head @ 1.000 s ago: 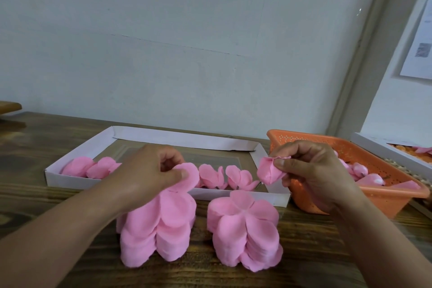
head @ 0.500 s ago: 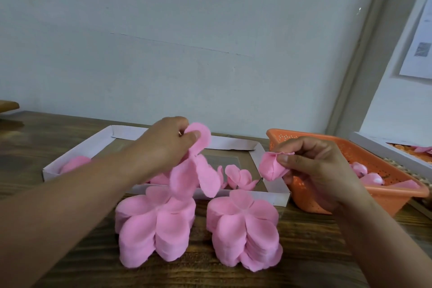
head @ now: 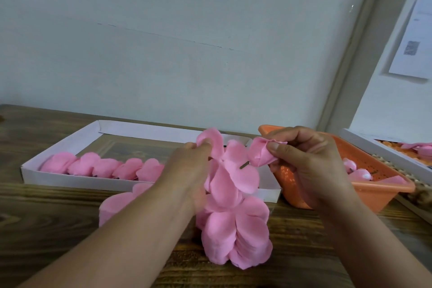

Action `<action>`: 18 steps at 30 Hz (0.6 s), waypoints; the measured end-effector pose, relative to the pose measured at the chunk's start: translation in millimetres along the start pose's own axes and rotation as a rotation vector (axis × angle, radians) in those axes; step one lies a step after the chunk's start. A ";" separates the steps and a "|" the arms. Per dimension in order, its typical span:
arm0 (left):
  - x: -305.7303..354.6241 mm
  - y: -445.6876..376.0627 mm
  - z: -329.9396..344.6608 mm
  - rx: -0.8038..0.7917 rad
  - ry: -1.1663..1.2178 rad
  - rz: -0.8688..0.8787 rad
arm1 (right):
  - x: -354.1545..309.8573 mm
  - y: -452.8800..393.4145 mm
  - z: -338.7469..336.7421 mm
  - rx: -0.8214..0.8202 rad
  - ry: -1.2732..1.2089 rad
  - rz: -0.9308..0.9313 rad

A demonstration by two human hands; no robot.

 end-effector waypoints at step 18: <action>-11.6 9.8 -5.6 -0.094 0.139 -0.134 | 2.5 0.5 -0.4 0.051 0.060 -0.011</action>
Point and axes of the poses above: each hand's wrist, its own y-axis away from the middle knuckle, its own z-axis out of the palm, x = y × z, the point moved 1 cm from there along -y, towards the middle knuckle, and after that the axes turned 13 degrees about -z, right-handed, at the moved point
